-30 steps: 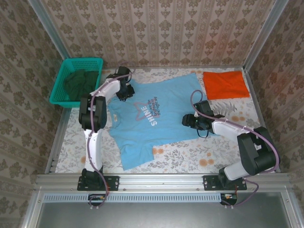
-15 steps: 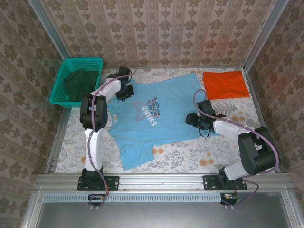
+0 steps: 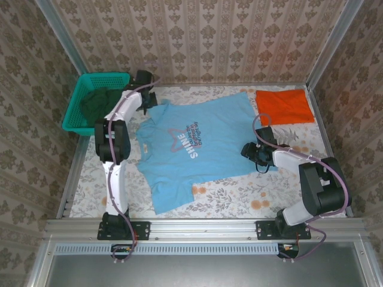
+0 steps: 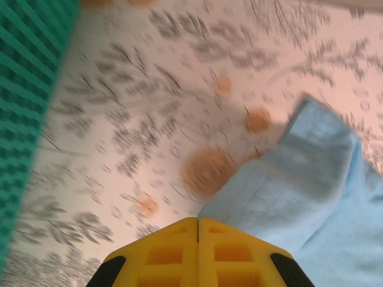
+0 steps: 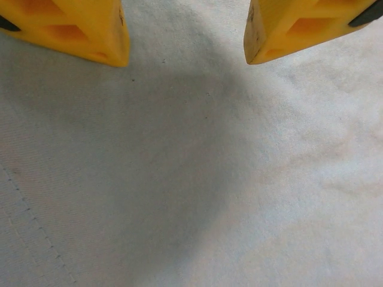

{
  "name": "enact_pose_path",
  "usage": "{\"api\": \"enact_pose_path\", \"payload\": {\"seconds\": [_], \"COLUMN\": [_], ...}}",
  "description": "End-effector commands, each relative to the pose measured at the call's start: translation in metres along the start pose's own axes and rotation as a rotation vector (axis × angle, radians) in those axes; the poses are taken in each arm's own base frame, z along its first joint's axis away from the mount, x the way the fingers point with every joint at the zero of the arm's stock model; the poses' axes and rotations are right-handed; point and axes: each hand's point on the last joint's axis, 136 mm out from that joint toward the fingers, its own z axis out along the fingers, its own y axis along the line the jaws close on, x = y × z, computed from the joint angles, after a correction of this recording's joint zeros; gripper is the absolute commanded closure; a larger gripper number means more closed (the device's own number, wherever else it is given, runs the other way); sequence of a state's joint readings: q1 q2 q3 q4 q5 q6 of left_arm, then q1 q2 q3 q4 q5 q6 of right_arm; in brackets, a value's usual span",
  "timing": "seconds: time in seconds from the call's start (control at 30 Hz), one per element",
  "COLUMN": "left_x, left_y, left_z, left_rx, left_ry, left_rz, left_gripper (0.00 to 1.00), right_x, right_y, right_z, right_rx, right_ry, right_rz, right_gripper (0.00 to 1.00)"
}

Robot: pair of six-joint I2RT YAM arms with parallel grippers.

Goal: Fold and stack the t-shirts

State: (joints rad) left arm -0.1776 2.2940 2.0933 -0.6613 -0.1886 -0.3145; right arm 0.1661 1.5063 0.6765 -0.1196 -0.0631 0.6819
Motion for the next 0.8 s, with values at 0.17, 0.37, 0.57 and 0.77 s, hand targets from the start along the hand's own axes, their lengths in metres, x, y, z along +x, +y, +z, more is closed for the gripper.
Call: {"api": "enact_pose_path", "payload": {"seconds": [0.17,0.37,0.57,0.77], "left_x": [-0.064,-0.082,-0.079,0.007], "left_y": [0.024,0.024,-0.005,-0.043], "left_z": [0.03,0.024,-0.05,-0.12], "left_rx": [-0.126,-0.145,-0.08,0.113], "left_ry": [-0.158,-0.21,-0.194,-0.082], "left_rz": [0.144,0.111,0.058,-0.068], "left_gripper": [0.76,0.24,0.25,0.35], "right_x": [0.005,0.002,-0.012,-0.021], "right_y": [-0.006,-0.011,-0.023,-0.044], "right_z": [0.006,0.002,-0.018,-0.047], "right_rx": [0.003,0.012,0.046,0.085], "right_ry": [0.024,-0.001,-0.101,-0.228], "right_rz": [0.037,0.05,0.074,0.147], "right_gripper": [0.44,0.42,0.37,0.37]}}
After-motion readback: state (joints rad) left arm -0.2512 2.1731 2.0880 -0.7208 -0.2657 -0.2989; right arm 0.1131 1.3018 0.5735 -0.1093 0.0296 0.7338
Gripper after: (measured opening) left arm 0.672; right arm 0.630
